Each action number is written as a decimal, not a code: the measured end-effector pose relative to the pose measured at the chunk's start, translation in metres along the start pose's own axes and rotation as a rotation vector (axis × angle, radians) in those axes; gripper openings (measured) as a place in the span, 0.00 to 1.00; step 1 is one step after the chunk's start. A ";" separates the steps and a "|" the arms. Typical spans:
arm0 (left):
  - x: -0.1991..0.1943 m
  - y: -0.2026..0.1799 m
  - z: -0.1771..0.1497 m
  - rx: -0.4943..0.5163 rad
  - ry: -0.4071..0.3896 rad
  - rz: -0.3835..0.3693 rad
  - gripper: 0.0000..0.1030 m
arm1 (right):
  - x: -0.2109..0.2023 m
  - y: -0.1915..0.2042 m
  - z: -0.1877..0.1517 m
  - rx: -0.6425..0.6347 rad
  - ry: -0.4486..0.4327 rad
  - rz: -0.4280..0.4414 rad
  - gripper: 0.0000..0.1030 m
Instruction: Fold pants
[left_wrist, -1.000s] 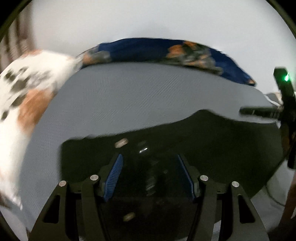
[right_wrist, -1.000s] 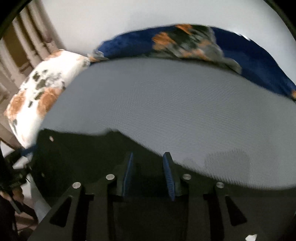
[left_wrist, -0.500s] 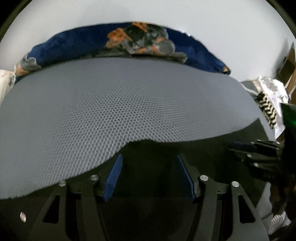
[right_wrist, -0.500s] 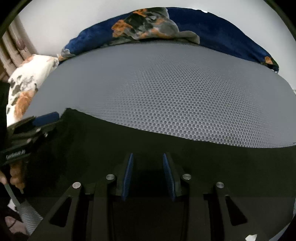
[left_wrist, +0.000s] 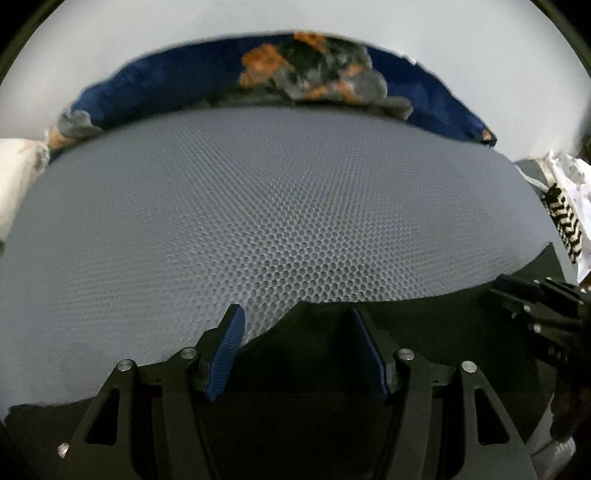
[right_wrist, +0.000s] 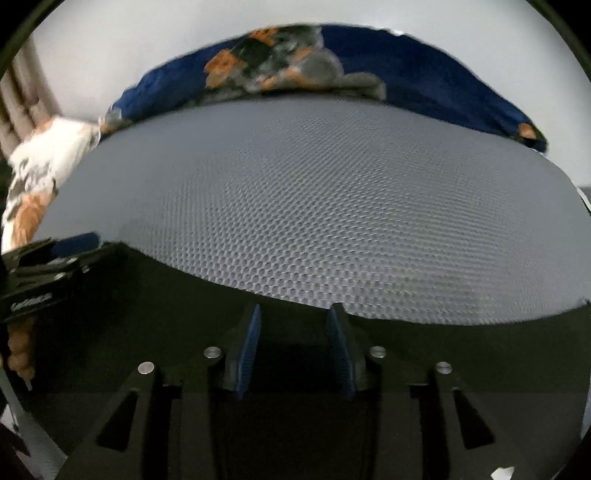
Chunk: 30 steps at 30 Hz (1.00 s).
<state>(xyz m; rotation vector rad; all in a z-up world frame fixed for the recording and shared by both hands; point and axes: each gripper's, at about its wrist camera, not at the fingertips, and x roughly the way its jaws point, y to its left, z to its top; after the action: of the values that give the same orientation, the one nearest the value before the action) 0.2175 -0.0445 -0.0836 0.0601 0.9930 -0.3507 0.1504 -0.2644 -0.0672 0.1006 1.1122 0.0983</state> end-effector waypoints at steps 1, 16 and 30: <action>-0.014 -0.002 -0.005 0.010 -0.032 0.007 0.58 | -0.006 -0.002 -0.003 0.008 -0.013 0.012 0.36; -0.065 0.037 -0.109 -0.190 0.031 0.117 0.58 | -0.043 -0.119 -0.080 0.185 0.009 -0.111 0.40; -0.066 -0.038 -0.100 -0.124 0.054 0.037 0.59 | -0.109 -0.305 -0.103 0.386 0.065 -0.160 0.42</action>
<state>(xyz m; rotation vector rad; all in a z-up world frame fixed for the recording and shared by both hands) 0.0920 -0.0425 -0.0790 -0.0244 1.0643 -0.2539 0.0184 -0.5779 -0.0554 0.3543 1.1900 -0.2596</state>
